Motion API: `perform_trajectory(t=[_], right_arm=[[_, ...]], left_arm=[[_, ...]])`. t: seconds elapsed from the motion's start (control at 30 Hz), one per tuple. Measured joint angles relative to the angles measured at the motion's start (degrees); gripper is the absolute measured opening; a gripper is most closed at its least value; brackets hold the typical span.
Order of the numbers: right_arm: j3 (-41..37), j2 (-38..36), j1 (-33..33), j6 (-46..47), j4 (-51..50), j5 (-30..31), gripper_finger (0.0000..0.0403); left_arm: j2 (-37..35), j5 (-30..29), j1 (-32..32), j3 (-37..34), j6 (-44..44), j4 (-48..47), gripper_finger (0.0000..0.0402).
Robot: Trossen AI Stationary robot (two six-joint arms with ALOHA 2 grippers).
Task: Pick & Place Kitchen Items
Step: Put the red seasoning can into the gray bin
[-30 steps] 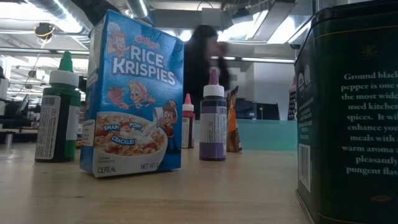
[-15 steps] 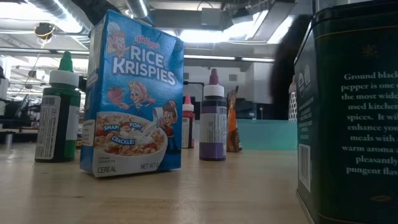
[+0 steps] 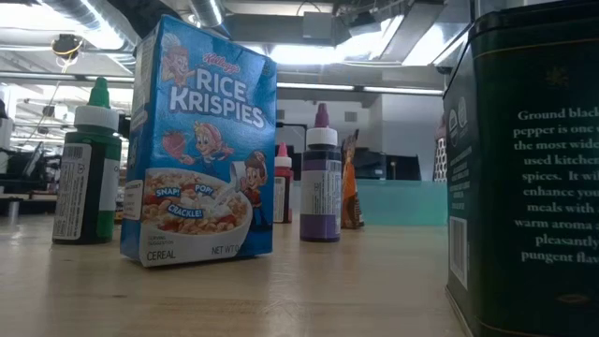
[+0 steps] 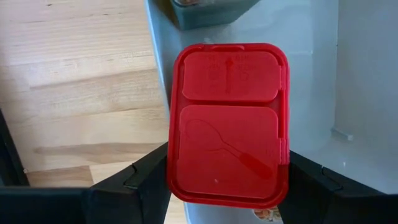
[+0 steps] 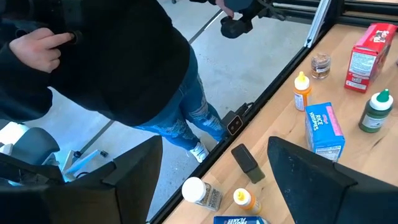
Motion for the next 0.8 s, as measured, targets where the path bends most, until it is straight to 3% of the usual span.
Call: perform_trajectory(t=[0.4,0.8], right_arm=[[0.0,0.0,0.0,-0.2,-0.4,0.0,0.0293],[0.0,0.0,-1.2,-1.7,-1.0,0.2,0.0293]], left_arm=[[0.0,-0.4,0.0,0.0,0.0,0.3,0.0283],[0.0,4.1,0.0,0.0,0.0,-0.2,0.0287]])
